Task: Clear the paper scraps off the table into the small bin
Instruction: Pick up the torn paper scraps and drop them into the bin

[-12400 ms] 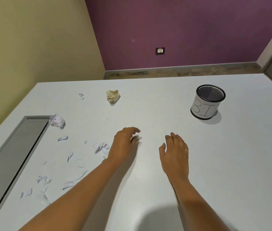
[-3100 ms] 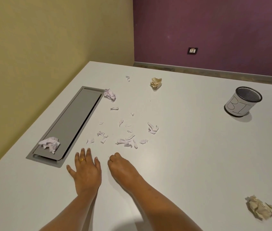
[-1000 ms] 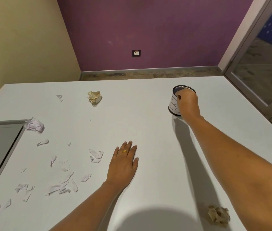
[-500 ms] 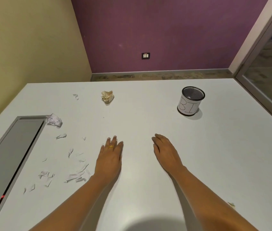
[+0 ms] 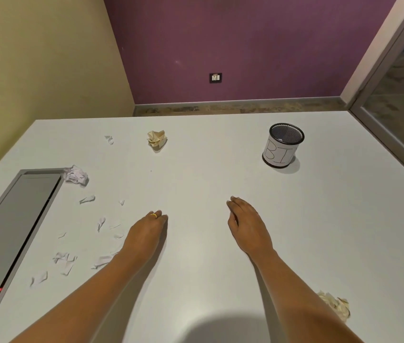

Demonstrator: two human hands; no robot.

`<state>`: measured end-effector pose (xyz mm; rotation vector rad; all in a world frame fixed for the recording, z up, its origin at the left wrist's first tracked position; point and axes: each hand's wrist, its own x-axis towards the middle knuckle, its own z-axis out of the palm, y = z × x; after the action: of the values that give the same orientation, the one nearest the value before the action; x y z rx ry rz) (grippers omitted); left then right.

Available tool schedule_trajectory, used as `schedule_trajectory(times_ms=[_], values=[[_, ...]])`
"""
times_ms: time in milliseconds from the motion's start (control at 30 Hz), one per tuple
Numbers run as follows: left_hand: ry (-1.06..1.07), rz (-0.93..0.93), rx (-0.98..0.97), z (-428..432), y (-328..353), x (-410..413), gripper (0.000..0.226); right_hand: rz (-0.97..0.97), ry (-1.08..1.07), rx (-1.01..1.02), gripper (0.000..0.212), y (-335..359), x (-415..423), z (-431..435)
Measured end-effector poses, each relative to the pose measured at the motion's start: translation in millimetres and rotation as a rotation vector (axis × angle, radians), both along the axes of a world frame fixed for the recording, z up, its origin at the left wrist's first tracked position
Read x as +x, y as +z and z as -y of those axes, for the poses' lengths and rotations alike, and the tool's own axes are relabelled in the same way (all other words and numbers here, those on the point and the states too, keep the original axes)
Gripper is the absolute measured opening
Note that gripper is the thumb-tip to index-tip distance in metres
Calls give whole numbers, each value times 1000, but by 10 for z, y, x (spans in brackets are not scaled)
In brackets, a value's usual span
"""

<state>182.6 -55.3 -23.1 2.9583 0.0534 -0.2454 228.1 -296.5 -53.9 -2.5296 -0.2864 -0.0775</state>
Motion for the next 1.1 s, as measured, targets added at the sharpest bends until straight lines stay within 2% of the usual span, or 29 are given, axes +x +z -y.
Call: schedule_trajectory(times_ms=[100,167,267,433,500,633,867,1033,1100], values=[[12,19,-68,-12,-27,-14,24,6,-4,1,37,0,-9,3],[1,18,-32,-8,-5,-16,13,10,-13,10,37,3,-14,7],[-29,27,60,-13,36,-1,17,13,-14,20,37,19,-16,-6],[-54,17,75,73,156,111,28,7,-5,17,38,24,-8,-7],[-106,52,51,185,194,161,19,0,-8,18,38,21,-10,-4],[-179,137,-113,494,338,429,24,21,0,-2,38,26,-11,-7],[-399,273,-117,1251,579,1170,40,135,-96,-131,37,-34,-6,-7],[-504,314,-101,1776,757,1591,28,191,-121,-193,36,-15,14,-12],[-489,345,-161,1956,832,1769,28,199,-122,-218,36,-10,18,-22]])
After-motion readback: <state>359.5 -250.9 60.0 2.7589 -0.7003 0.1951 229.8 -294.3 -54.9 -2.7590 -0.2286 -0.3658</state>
